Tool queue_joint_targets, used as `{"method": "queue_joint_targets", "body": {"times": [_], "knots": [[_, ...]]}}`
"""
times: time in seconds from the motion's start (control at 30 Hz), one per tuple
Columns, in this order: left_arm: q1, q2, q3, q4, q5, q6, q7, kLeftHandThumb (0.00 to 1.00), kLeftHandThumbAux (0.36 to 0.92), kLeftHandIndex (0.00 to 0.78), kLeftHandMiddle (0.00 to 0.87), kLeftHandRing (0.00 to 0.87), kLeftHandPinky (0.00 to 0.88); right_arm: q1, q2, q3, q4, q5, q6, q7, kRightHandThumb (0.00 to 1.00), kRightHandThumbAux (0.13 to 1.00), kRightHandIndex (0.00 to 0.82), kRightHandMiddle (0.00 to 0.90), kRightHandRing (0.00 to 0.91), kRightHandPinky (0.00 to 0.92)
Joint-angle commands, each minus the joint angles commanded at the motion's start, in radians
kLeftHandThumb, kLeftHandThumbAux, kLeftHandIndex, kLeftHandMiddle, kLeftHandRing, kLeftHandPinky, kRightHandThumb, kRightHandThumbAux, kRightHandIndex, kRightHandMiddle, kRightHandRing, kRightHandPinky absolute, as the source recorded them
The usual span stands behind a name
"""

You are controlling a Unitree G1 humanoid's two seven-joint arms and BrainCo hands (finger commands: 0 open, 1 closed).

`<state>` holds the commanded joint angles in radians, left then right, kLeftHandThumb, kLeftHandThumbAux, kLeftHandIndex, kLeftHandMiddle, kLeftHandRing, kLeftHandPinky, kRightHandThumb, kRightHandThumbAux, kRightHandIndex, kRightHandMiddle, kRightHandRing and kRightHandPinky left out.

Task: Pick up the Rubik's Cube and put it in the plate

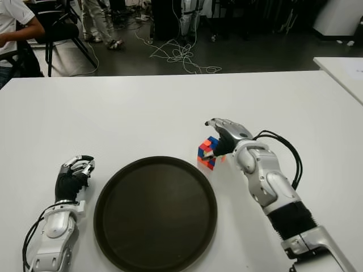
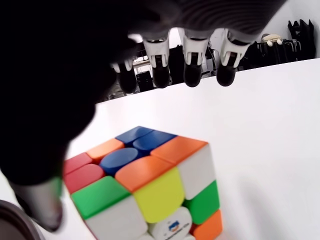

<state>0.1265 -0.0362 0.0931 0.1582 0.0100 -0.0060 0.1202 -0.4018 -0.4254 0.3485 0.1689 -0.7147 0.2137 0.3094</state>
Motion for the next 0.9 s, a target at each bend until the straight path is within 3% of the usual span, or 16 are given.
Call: {"method": "queue_joint_targets", "body": {"times": [0.9], "knots": [[0.004,-0.005,-0.004,-0.007,0.014,0.007,0.013,0.71,0.703,0.441,0.783,0.794,0.777,0.012,0.007,0.009,0.041,0.016,-0.024,-0.01,0.0,0.656,0.0,0.0,0.0,0.0]]}}
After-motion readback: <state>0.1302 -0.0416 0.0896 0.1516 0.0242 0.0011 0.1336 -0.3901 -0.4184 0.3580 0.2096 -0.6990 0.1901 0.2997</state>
